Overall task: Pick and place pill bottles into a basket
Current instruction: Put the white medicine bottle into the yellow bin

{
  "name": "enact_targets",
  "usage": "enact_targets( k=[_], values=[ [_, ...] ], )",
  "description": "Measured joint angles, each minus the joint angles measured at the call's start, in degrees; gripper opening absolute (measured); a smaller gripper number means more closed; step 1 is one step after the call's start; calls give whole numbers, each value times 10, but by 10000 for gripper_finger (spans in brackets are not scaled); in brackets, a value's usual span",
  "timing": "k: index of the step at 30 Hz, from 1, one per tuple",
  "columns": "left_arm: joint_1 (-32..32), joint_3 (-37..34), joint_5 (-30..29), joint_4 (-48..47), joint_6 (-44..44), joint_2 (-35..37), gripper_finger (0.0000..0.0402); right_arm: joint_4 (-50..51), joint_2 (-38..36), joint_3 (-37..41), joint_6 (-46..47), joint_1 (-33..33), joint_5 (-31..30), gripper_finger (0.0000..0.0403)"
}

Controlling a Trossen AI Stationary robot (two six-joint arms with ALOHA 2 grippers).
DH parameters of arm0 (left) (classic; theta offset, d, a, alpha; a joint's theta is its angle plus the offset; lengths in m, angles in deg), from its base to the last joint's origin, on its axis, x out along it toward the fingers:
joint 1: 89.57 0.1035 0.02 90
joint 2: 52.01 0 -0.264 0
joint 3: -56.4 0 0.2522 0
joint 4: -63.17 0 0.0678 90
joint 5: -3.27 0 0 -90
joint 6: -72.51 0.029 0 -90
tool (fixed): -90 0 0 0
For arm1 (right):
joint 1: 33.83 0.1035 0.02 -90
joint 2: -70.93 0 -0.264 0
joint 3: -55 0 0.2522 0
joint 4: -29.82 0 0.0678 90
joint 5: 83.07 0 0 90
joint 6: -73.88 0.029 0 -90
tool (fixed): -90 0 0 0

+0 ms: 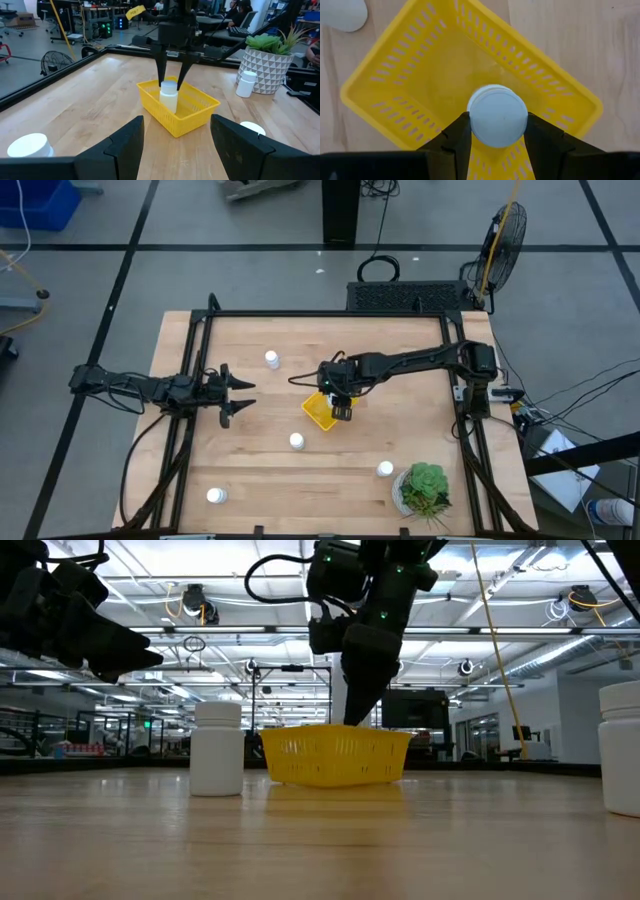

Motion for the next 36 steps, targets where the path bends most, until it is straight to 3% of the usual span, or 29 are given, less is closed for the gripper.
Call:
enact_targets(
  k=[17, 23, 26, 30, 36],
  values=[
    [0, 0, 17, -2, -2, 0, 234, -20, 3, 1, 1, -1, -1, 145],
    [0, 0, 20, -2, -2, 0, 234, -27, 5, 2, 17, 10, -2, 283],
    [0, 0, 20, -2, -2, 0, 234, -28, 4, 2, 18, 15, -2, 331],
    [0, 0, 20, -2, -2, 0, 234, -26, -1, 2, 30, 20, -17, 356],
    [0, 0, 19, -2, -2, 0, 234, -34, -43, 2, 28, 28, -76, 354]
  ],
)
